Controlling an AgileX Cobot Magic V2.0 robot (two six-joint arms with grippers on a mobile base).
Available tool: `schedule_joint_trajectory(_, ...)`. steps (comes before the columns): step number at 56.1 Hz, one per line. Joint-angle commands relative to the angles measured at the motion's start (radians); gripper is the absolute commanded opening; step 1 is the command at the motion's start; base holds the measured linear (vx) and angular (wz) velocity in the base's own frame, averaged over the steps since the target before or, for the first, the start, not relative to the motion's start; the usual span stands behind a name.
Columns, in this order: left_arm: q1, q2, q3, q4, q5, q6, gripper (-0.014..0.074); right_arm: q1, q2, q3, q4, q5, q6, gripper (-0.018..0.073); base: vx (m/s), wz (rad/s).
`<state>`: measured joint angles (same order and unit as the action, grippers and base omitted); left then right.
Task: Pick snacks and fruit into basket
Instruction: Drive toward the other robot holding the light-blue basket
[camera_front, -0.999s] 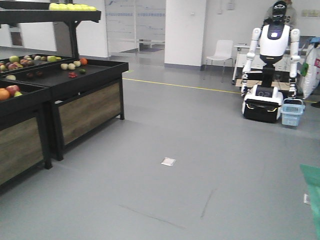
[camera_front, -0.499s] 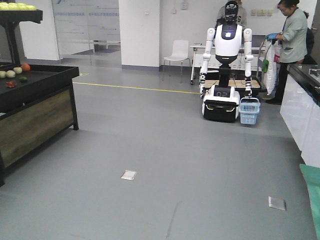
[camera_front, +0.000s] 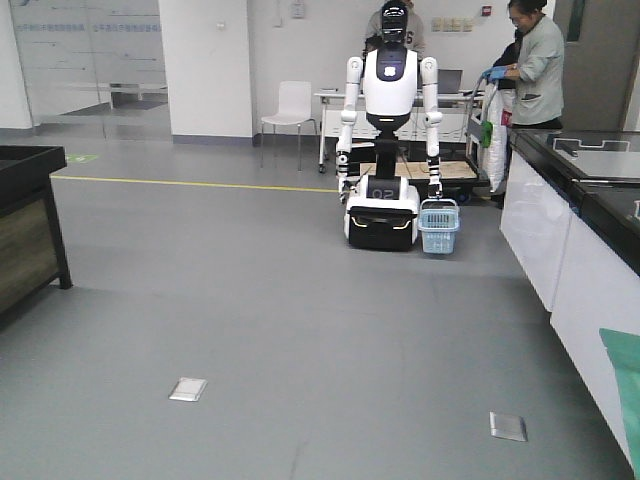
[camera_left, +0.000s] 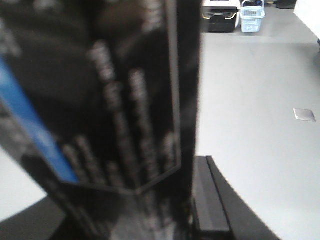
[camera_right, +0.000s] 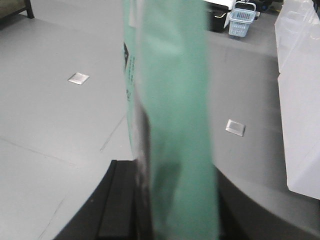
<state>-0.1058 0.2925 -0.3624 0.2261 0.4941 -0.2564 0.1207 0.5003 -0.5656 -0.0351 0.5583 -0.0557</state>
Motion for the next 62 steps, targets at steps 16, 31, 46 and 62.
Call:
schedule_joint_trajectory(16,0.0,0.005,-0.036,0.009,-0.093,0.0,0.0199,0.002,0.003,-0.03,-0.007,-0.092,-0.008,-0.0008,0.47,-0.25)
schedule_joint_trajectory(31,0.0,0.005,-0.036,0.009,-0.092,0.0,0.0199,0.002,0.003,-0.03,-0.007,-0.092,-0.008,-0.0008,0.49,-0.17)
schedule_joint_trajectory(46,0.0,0.005,-0.036,0.009,-0.094,0.0,0.0199,0.002,0.003,-0.03,-0.007,-0.092,-0.008,-0.0008,0.5,-0.13)
schedule_joint_trajectory(62,0.0,0.005,-0.036,0.009,-0.092,0.0,0.0199,0.002,0.003,-0.03,-0.007,-0.092,-0.008,-0.0008,0.51,-0.11)
